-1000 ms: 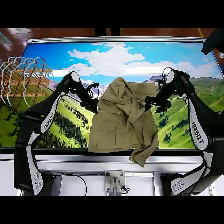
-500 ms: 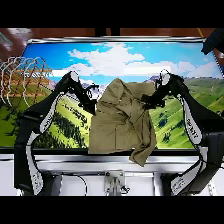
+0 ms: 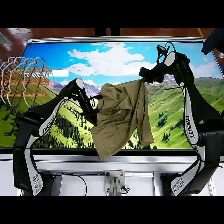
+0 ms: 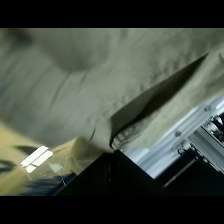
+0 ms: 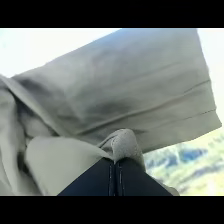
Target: Fold the shirts.
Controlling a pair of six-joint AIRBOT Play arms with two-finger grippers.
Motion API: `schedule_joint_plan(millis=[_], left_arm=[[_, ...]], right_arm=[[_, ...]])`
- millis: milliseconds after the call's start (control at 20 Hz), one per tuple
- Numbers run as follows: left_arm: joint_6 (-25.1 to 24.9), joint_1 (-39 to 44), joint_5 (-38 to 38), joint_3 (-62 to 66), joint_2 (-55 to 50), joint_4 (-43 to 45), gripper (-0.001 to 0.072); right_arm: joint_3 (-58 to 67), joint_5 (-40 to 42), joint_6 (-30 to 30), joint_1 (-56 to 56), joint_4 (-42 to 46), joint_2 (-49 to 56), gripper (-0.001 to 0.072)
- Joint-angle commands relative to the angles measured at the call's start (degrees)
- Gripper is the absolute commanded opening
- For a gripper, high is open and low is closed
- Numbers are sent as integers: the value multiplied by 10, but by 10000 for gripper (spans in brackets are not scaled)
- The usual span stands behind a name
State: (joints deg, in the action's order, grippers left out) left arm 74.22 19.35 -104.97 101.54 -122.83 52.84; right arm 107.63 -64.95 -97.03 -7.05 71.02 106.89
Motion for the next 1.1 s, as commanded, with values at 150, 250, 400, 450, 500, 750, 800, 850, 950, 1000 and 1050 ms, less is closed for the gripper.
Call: schedule_joint_plan(millis=[150,250,400,450,500,750,800,850,950,1000,1050], left_arm=[[-5,9,16,-49,46,-23,388],[12,-33,37,-48,82,-21,411],[39,-122,168,-24,133,-17,425],[40,-141,211,-3,134,-17,506],[41,-152,240,19,127,-17,544],[34,-128,275,49,34,-70,599],[30,-120,283,56,16,-85,599],[29,-114,290,66,1,-94,599],[17,-101,291,92,-22,-112,595],[15,-96,292,103,-30,-111,587],[15,-93,292,111,-37,-111,584]], right_arm=[[25,-31,37,-16,-4,14,117],[25,-69,43,-10,10,12,408],[25,-145,63,13,18,10,512],[25,-167,62,19,23,10,512],[25,-183,61,23,32,10,512],[24,-221,46,13,59,10,512],[24,-225,44,10,60,10,512],[24,-231,42,8,61,10,512],[24,-250,41,4,64,10,512],[24,-262,41,4,63,10,566],[24,-277,41,4,63,10,616]])
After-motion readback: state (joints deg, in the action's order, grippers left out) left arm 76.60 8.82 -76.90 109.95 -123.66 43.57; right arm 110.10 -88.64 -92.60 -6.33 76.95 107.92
